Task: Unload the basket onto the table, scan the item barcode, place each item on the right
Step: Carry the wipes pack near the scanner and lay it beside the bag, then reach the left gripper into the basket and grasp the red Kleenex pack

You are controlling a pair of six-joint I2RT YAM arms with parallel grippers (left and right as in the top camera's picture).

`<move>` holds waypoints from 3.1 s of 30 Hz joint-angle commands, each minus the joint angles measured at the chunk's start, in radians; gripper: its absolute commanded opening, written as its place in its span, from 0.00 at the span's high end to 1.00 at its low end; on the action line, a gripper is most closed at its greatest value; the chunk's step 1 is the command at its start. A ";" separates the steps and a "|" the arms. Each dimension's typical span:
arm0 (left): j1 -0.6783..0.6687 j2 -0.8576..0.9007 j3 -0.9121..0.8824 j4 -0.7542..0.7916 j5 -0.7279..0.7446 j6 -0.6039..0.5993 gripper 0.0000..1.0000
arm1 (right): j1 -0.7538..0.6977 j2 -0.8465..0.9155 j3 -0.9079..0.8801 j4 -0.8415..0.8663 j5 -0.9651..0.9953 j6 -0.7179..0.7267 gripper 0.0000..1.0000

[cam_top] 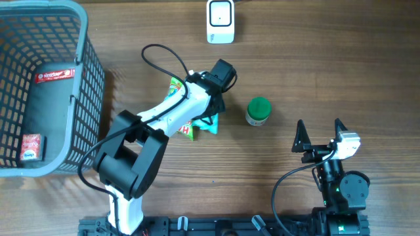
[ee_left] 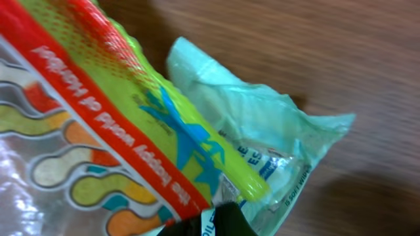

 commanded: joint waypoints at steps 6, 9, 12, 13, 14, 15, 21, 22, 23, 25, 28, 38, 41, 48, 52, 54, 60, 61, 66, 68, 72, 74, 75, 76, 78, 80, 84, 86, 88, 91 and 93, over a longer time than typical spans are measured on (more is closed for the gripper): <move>0.020 -0.091 0.039 0.013 -0.109 0.029 0.96 | 0.003 0.000 -0.002 0.003 0.016 -0.001 0.00; 0.024 -0.013 0.037 -0.004 -0.109 0.029 0.96 | 0.003 0.000 -0.002 0.002 0.016 -0.001 0.00; 0.023 0.053 0.037 -0.010 -0.103 0.029 0.96 | 0.003 0.000 -0.002 0.002 0.016 -0.001 0.00; 0.023 0.079 0.037 -0.012 -0.092 0.030 0.96 | 0.003 0.000 -0.002 0.002 0.016 -0.001 0.00; 0.023 0.103 0.037 -0.011 -0.073 0.035 0.96 | 0.003 0.000 -0.002 0.002 0.016 -0.001 0.00; 0.023 0.124 0.037 -0.011 -0.058 0.037 0.96 | 0.003 0.000 -0.002 0.002 0.016 -0.001 0.00; 0.033 0.144 0.045 -0.108 -0.126 0.040 0.96 | 0.003 0.000 -0.002 0.002 0.016 -0.002 0.00; 0.035 0.109 0.059 -0.138 -0.149 0.040 0.96 | 0.003 0.000 -0.002 0.002 0.016 -0.001 0.00; 0.035 0.065 0.077 -0.164 -0.172 0.041 0.96 | 0.003 0.000 -0.002 0.002 0.016 -0.002 0.00; 0.034 -0.021 0.115 -0.188 -0.184 0.056 0.96 | 0.003 0.000 -0.002 0.002 0.016 -0.001 0.00; 0.034 -0.176 0.177 -0.187 -0.156 0.132 0.62 | 0.003 0.000 -0.002 0.002 0.016 -0.001 0.00; 0.300 -0.658 0.232 -0.209 -0.149 0.296 0.00 | 0.003 0.000 -0.002 0.002 0.016 -0.001 0.00; 0.539 -0.698 0.232 -0.287 -0.113 0.197 0.00 | 0.003 0.000 -0.002 0.002 0.016 -0.001 0.00; 0.970 -0.691 0.179 -0.356 0.026 0.087 0.00 | 0.003 0.000 -0.002 0.002 0.016 -0.001 0.00; 1.170 -0.660 0.100 -0.365 0.024 -0.018 0.00 | 0.003 0.000 -0.002 0.002 0.016 -0.001 0.00; 1.234 -0.631 0.038 -0.356 0.023 -0.104 0.00 | 0.003 0.000 -0.002 0.002 0.016 -0.001 0.00; 1.281 -0.497 -0.154 -0.233 -0.019 -0.189 0.10 | 0.003 0.000 -0.002 0.002 0.016 -0.002 0.00; 1.281 -0.468 -0.180 -0.208 -0.033 -0.189 0.10 | 0.003 0.000 -0.002 0.002 0.016 -0.001 0.00; 1.281 -0.343 -0.222 -0.154 -0.103 -0.189 0.08 | 0.003 0.000 -0.002 0.002 0.016 -0.001 0.00; 1.280 -0.324 -0.222 -0.151 -0.177 -0.189 0.05 | 0.003 0.000 -0.002 0.002 0.016 -0.002 0.00; 1.280 -0.294 -0.222 -0.132 -0.299 -0.188 0.00 | 0.003 0.000 -0.002 0.002 0.016 -0.002 0.00; 1.279 -0.277 -0.222 -0.092 -0.288 -0.145 0.00 | 0.003 0.000 -0.002 0.002 0.016 -0.001 0.00; 1.279 -0.268 -0.222 -0.069 -0.281 -0.113 0.00 | 0.003 0.000 -0.002 0.002 0.016 -0.002 0.00; 1.279 -0.255 -0.222 -0.042 -0.277 -0.069 0.00 | 0.003 0.000 -0.002 0.002 0.016 -0.001 0.00; 1.279 -0.227 -0.222 -0.003 -0.274 -0.014 0.00 | 0.003 0.000 -0.002 0.003 0.016 -0.002 0.00; 1.279 -0.203 -0.222 0.018 -0.275 -0.008 0.00 | 0.003 0.000 -0.002 0.002 0.016 -0.002 0.00; 1.278 -0.157 -0.222 0.078 -0.271 0.022 0.00 | 0.003 0.000 -0.002 0.002 0.016 -0.002 0.00; 1.275 -0.137 -0.222 0.115 -0.270 0.061 0.00 | 0.003 0.000 -0.002 0.002 0.016 -0.001 0.00; 1.275 -0.120 -0.222 0.130 -0.266 0.071 0.00 | 0.003 0.000 -0.002 0.002 0.016 -0.001 0.00; 1.275 -0.099 -0.222 0.124 -0.256 0.071 0.04 | 0.003 0.000 -0.002 0.002 0.016 -0.002 0.00; 1.275 -0.095 -0.222 0.110 -0.221 0.071 0.31 | 0.003 0.000 -0.002 0.003 0.016 -0.002 0.00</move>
